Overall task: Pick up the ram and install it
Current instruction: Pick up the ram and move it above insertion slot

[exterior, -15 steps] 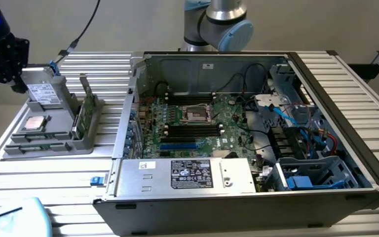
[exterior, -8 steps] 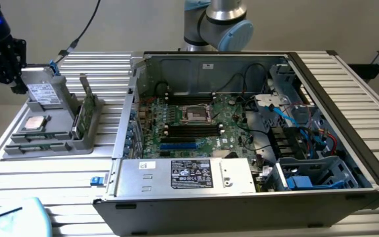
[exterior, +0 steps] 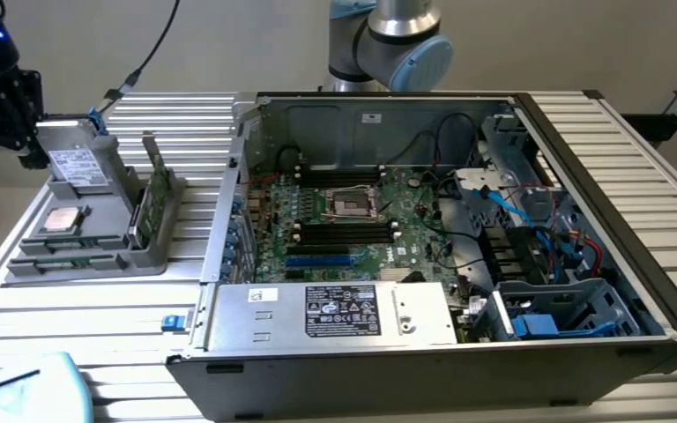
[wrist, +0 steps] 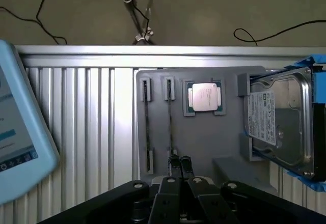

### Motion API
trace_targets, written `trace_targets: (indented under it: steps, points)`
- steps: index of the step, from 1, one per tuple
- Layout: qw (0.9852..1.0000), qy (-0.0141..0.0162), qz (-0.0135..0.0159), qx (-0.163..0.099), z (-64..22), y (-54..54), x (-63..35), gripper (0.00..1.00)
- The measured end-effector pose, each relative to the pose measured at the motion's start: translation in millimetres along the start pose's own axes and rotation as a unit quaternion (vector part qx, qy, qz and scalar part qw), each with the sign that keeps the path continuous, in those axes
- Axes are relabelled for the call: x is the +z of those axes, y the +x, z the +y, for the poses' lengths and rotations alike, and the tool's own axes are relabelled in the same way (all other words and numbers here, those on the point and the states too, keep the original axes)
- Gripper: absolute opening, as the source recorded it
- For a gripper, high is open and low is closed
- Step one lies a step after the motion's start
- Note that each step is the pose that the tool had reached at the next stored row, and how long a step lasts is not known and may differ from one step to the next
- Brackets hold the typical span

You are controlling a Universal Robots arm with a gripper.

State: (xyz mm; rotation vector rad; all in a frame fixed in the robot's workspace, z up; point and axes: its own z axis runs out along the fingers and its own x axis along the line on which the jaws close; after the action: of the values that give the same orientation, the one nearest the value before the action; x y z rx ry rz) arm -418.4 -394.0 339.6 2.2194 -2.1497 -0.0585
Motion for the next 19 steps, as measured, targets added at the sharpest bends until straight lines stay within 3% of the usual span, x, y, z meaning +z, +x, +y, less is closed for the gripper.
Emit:
trace_targets:
  steps: [1, 3, 4, 7, 18, 19]
  points:
    - [1.0, 0.0, 0.0005, -0.008, 0.0, 0.0, 0.1, 0.12]
    - [0.9997, -0.0003, 0.002, -0.025, 0.3, -0.1, 0.2, 0.24]
    - [0.9995, -0.0004, 0.0029, -0.031, 0.5, -0.4, 0.3, 0.24]
    - [0.9995, -0.0005, 0.0047, -0.031, 0.5, -0.3, 0.3, 0.37]
    - [0.9995, -0.001, 0.0106, -0.031, 1.4, -0.4, 0.6, 0.39]
    - [0.9995, -0.001, 0.0107, -0.031, 2.2, -0.5, 1.5, 0.45]
